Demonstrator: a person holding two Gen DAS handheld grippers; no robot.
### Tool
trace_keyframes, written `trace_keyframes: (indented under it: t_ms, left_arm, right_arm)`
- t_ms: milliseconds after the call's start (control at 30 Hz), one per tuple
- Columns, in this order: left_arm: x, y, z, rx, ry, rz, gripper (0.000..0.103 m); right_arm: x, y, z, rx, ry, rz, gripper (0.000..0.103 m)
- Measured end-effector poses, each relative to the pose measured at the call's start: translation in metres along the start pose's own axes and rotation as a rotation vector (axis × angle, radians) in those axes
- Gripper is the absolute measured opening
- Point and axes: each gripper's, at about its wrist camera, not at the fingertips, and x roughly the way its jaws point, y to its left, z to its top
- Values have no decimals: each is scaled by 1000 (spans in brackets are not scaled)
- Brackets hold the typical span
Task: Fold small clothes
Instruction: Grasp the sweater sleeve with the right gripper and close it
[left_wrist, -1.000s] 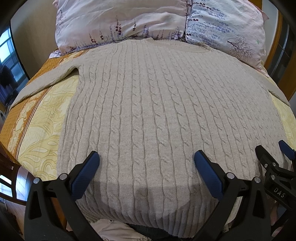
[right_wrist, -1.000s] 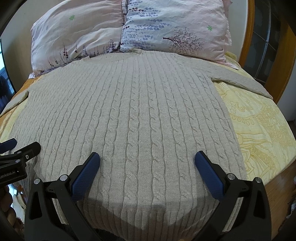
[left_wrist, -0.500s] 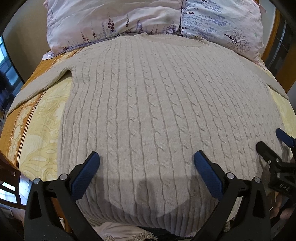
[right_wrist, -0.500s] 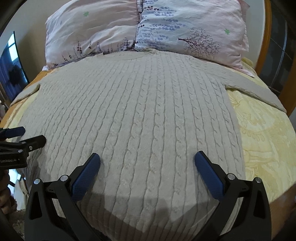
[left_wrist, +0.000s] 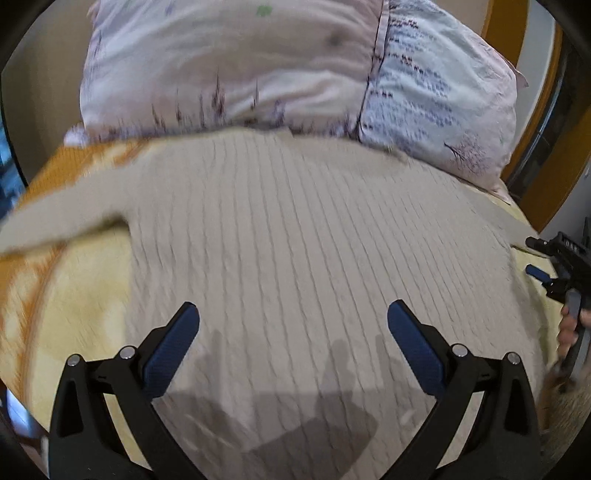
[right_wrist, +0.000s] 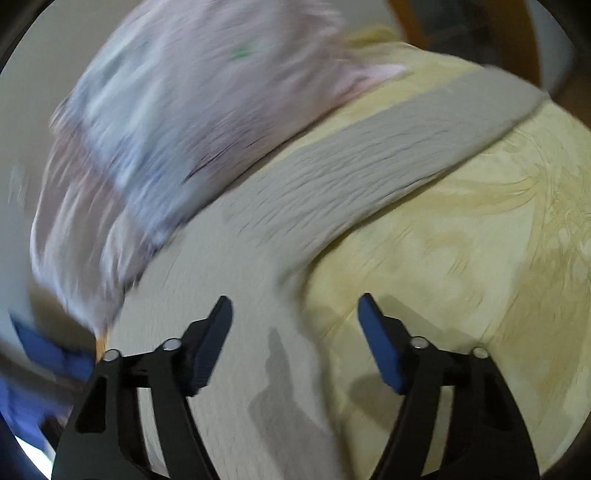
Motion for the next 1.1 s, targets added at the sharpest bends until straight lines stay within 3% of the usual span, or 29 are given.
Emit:
trace_keyframes:
  t_ms: [133, 300, 400, 533, 767, 900, 1100]
  left_arm:
    - [3, -1, 22, 48, -26, -4, 101]
    - [17, 2, 41, 51, 4, -25, 101]
    - [21, 4, 45, 36, -6, -63, 101]
    - [24, 5, 49, 16, -35, -108, 101]
    - [33, 1, 58, 41, -30, -90, 101]
    - [37, 3, 62, 36, -25, -90, 101]
    - [38, 7, 64, 43, -31, -101, 101]
  right_arm:
    - [17, -25, 21, 147, 12, 59, 62]
    - [30, -21, 34, 157, 5, 64, 53]
    - [31, -31, 50, 176, -22, 34, 38]
    - [22, -54, 66, 235, -91, -16, 35]
    - [7, -88, 83, 296, -175, -87, 25]
    - [8, -93, 85, 285, -188, -113, 12]
    - [-7, -55, 87, 124, -274, -154, 10]
